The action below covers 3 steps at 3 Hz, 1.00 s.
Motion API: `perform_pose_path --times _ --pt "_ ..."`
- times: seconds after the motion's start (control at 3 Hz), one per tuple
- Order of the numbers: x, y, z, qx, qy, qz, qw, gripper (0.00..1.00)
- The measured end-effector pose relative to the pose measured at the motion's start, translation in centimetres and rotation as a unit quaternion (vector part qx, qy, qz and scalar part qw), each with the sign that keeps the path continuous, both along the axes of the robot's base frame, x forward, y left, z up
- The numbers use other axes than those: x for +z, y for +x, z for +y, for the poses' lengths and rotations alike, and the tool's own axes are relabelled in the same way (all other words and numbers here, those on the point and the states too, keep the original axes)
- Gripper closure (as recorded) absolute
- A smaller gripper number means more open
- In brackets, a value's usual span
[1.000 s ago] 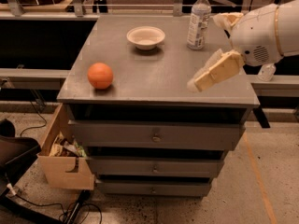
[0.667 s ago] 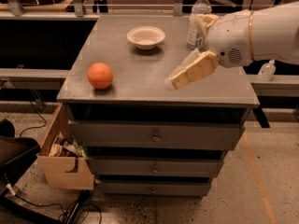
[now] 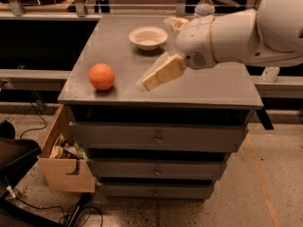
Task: Pick orange
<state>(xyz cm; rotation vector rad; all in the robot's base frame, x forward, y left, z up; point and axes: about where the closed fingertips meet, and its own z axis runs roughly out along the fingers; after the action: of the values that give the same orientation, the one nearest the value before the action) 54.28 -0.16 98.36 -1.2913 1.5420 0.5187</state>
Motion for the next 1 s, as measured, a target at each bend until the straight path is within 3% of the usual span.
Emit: perform_pose_path --times 0.67,1.0 --pt "-3.0 3.2 9.8 0.065 0.016 -0.006 0.9977 0.0" --pt "-5.4 5.3 13.4 0.09 0.025 -0.004 0.9956 0.0"
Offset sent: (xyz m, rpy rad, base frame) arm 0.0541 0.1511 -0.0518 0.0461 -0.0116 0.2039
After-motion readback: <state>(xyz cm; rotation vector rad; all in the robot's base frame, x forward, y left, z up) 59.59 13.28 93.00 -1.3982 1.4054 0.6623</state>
